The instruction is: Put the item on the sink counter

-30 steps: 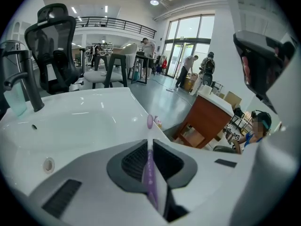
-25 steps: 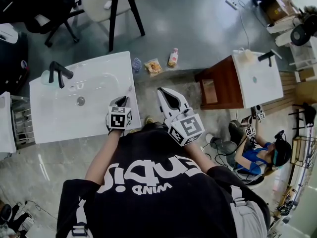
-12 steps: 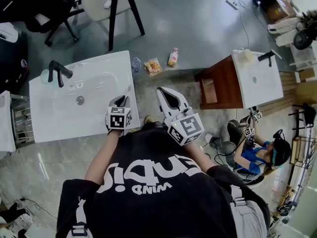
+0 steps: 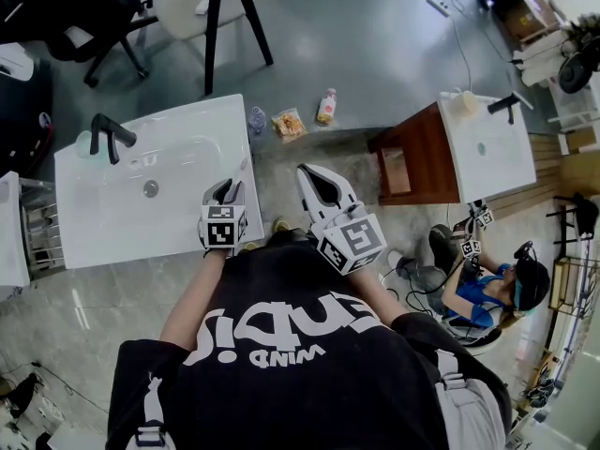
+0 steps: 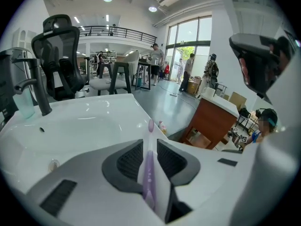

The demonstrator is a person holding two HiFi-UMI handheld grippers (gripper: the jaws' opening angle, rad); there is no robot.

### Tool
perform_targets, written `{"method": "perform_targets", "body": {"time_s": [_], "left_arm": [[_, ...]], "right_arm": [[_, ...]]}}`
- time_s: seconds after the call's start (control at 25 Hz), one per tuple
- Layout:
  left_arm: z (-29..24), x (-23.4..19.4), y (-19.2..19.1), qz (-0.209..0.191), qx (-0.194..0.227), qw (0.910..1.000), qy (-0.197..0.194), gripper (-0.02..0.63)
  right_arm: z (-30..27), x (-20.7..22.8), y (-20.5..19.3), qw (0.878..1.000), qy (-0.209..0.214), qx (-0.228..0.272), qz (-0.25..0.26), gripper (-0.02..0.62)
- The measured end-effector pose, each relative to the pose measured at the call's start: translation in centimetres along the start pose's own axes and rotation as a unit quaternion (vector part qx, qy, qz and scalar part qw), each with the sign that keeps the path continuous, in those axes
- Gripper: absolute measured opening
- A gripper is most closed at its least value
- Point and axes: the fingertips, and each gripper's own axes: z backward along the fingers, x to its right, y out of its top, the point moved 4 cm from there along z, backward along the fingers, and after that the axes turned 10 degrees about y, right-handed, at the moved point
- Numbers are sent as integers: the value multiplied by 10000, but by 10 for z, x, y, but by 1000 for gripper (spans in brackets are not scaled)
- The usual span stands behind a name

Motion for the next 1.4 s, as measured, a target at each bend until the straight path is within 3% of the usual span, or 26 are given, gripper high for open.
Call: {"method": "perform_targets", "body": {"time_s": [0.24,0.56,0.8,1.12,1.4], "left_arm": [[14,-9,10,93,256,9994,191,29],[68,-14,55,217,887,9955,-252,21],[129,-16,103,165,1869,9802,-641,20],[189,-20,148,47,2930,9529,-777,20],[191,-30,149,167,3204,9450,-630,20]], "right_arm": [[-2,-3,-1,10000,76,-17,-11,18],[-8,-7,-2,9998,164,-44,-39,18],[-12,-12,-1,9996,285,-55,-23,18],[-18,-19,11,9990,430,84,130,18],[-20,-22,24,9981,499,248,250,18]]}}
